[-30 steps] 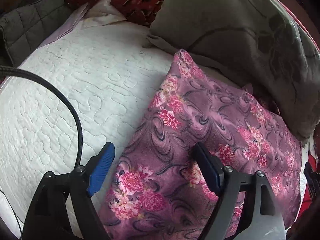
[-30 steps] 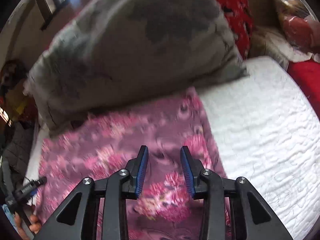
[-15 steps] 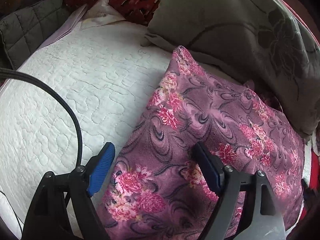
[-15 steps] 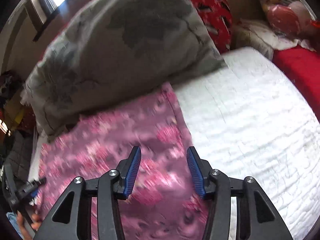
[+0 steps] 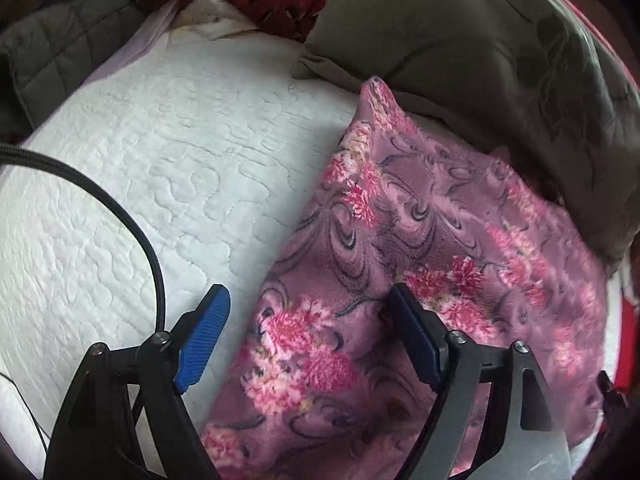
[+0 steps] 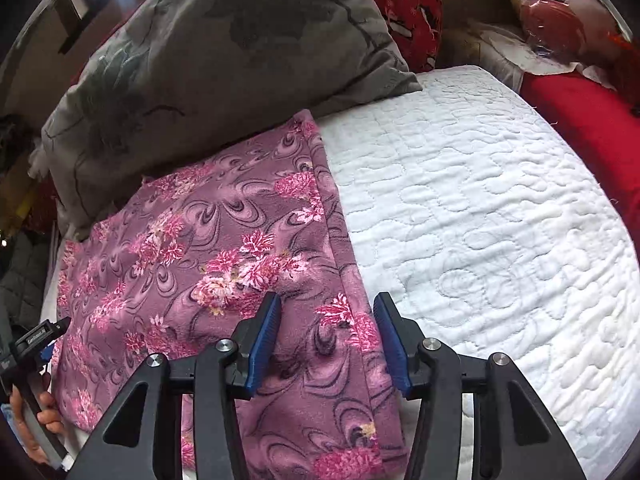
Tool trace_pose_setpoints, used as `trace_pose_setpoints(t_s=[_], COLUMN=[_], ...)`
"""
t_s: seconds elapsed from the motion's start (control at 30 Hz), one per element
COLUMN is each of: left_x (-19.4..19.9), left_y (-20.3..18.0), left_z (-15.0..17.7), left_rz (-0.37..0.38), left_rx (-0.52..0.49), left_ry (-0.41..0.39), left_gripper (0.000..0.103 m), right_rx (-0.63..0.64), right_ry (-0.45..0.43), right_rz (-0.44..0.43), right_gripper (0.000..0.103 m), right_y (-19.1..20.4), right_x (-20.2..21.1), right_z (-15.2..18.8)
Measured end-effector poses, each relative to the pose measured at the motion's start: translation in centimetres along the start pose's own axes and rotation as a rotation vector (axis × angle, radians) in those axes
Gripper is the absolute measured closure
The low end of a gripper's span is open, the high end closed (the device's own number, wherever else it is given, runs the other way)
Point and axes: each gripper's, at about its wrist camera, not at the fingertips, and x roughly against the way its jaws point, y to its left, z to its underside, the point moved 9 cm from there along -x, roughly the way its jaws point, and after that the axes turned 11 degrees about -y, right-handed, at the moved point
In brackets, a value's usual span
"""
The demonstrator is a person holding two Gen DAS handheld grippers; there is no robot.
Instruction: Fold small clothes
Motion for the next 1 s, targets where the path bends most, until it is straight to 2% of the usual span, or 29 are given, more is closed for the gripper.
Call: trace_pose_setpoints(t_s=[0.1, 0.23, 0.3, 0.37, 0.43, 0.5, 0.6, 0.7, 0.8, 0.9, 1.0], left_x=[0.8, 0.1, -1.5, -4.0, -4.2, -3.9, -2.8, -1.9, -1.4, -0.6, 0.3], left_y=[-0.2, -2.1, -2.8, -3.1, -2.8, -1.7, 0.8, 2.9, 4.1, 5.3, 7.7], left_z=[-1.6, -3.5, -3.7, -2.7, -3.0, -3.2, -3.3, -2.1, 0.1, 0.8, 0.2], left_rz=[0.035, 0.005, -0.003, -0.013, 0.029, 0.064, 0.019, 0.011, 0.039, 0.051, 0.040], left_rx=[0.020, -0.112, -0.153, -0.182, -0.151, -0.117, -0.143, -0.161, -0.186, -0.176, -0.146], left_ry=[-0.013, -0.023, 0.015, 0.094, 0.109, 0.157, 0.171, 0.216, 0.295, 0.319, 0.320], left_gripper=[0.021, 0.021, 0.021, 0.019, 0.019, 0.020, 0.020, 0.020, 0.020, 0.020, 0.020], right_rx=[-0.025, -0.055, -0.057, -0.072, -0.056, -0.028, 0.041, 0.154, 0.319, 0.463, 0.527], right_ry=[-0.068, -0.108, -0.089, 0.016, -0.044, -0.007, -0.060, -0.051, -0.007, 0.043, 0.064], right_rz=[-0.027, -0.072, -0.049, -0.014, 0.000, 0.027, -0.041, -0.134, -0.230, -0.319, -0.388], right_gripper=[0.051, 0.051, 0.052, 0.050, 0.049, 0.050, 0.047, 0.047, 0.047, 0.049, 0.049], right_y=[0.8, 2.1, 2.3, 1.9, 2.1, 2.4, 4.7, 8.7, 14.2, 20.2, 24.6], right_x=[0.7, -1.0, -3.2, -6.2, -6.0, -5.6, -2.4, 0.2, 2.1, 3.7, 5.2], right_z=[-2.1, -5.2, -5.3, -3.8, -4.6, -4.6, -4.4, -1.9, 2.7, 7.9, 11.2])
